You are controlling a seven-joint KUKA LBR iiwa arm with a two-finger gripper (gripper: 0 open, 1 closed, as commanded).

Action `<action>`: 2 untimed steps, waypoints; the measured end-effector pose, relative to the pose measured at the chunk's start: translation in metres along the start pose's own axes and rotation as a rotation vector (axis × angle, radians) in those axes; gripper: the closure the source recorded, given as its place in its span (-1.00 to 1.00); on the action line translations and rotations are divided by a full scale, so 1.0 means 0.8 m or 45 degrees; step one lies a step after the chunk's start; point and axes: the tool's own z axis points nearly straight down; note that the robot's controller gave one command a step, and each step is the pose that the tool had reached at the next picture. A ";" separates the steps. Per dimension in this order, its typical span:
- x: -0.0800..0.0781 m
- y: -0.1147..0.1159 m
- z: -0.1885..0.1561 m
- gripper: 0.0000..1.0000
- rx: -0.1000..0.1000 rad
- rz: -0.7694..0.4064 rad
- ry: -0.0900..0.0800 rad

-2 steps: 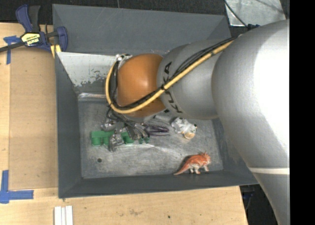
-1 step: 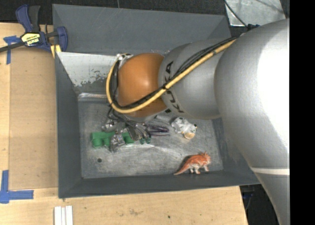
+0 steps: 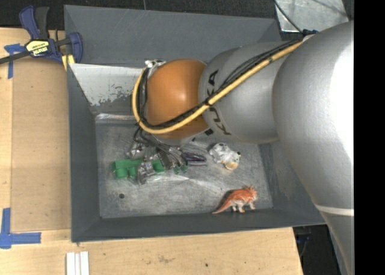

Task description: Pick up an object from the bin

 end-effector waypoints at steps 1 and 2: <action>-0.001 0.000 -0.027 1.00 0.000 0.000 -0.004; -0.002 0.000 -0.052 1.00 0.000 0.000 -0.008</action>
Offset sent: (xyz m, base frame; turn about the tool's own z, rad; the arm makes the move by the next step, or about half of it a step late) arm 0.0001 0.0000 0.0269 0.0000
